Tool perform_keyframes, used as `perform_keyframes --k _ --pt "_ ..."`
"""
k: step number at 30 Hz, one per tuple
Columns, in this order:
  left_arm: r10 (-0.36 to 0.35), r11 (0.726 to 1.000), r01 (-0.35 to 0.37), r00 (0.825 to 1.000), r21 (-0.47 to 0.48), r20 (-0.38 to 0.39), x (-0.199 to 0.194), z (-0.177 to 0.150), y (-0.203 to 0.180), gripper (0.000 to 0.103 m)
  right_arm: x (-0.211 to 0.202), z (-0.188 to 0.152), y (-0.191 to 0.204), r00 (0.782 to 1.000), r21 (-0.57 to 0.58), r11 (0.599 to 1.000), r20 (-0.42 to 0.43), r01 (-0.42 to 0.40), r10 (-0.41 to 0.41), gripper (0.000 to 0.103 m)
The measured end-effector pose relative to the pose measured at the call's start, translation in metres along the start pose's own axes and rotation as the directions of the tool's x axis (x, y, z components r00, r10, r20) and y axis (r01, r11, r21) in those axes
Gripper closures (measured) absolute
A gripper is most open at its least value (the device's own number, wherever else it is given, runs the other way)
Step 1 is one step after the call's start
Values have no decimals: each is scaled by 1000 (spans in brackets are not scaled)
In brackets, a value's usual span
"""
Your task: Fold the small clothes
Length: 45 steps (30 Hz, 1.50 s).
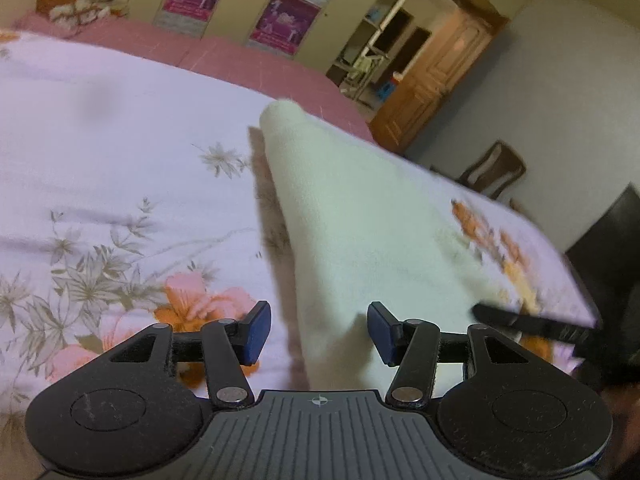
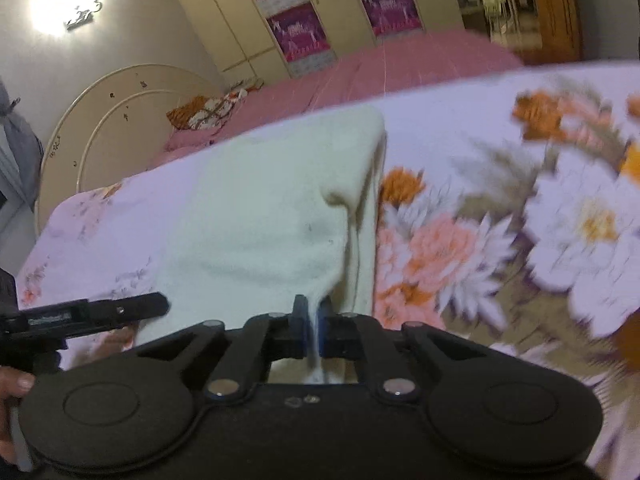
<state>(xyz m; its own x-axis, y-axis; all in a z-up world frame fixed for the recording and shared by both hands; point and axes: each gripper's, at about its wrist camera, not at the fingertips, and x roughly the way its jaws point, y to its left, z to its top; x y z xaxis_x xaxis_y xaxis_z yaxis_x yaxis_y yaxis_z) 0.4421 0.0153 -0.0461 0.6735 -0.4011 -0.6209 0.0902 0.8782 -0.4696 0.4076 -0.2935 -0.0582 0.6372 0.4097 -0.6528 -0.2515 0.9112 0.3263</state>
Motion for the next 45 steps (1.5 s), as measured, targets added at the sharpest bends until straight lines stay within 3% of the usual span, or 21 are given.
perform_keyframes --k 3,6,7,8,11,14,17,18,20,24,29,30,31,32,35,40,45 --pt "24 999 -23 1000 32 -14 5 -11 -2 50 -8 -1 -9 1000 1 1000 -10 29 -29 99" --pt "56 994 -54 998 93 -18 4 -9 -11 49 10 -9 -18 995 -5 999 -79 54 -54 98" --pt "59 993 -58 998 104 -4 0 -5 -14 49 9 -8 -16 996 -23 998 -64 60 -62 96" --pt "53 992 -56 998 110 28 -6 0 -14 49 4 -5 -15 997 -17 997 -35 69 -69 87" --pt "66 991 -77 992 108 108 -12 23 -16 49 -17 5 -12 994 -16 998 94 65 -63 86" --pt "79 992 -92 988 92 132 0 43 -19 49 -11 20 -2 985 -77 992 153 96 -84 90" --pt "141 985 -148 986 91 85 25 48 -16 49 7 28 12 981 -166 980 182 105 -74 91" --pt "157 983 -161 986 87 50 36 46 -14 49 18 28 15 982 -203 971 169 124 -90 91" --pt "122 992 -123 992 36 25 43 39 -3 49 52 23 10 983 -249 951 61 185 -175 97" --pt "114 992 -118 990 45 85 26 46 -9 49 42 24 7 984 -258 950 89 174 -156 96" --pt "116 991 -121 990 53 85 44 59 -12 49 40 35 12 978 -259 952 172 163 -121 84" --pt "126 989 -131 990 72 68 52 61 -13 46 45 37 12 979 -256 953 165 162 -122 83" --pt "148 984 -152 987 87 56 57 61 -13 29 54 39 9 980 -257 951 146 173 -138 83" --pt "170 980 -174 984 93 56 58 61 -13 23 64 40 7 979 -260 947 116 190 -165 81" --pt "175 976 -184 981 118 77 50 69 -17 24 67 44 5 983 -243 953 90 180 -163 79" --pt "171 974 -184 980 135 106 53 88 -21 24 55 55 7 976 -241 957 185 162 -119 79" --pt "189 969 -203 976 141 108 74 114 -17 24 78 73 5 973 -218 964 201 153 -109 79"
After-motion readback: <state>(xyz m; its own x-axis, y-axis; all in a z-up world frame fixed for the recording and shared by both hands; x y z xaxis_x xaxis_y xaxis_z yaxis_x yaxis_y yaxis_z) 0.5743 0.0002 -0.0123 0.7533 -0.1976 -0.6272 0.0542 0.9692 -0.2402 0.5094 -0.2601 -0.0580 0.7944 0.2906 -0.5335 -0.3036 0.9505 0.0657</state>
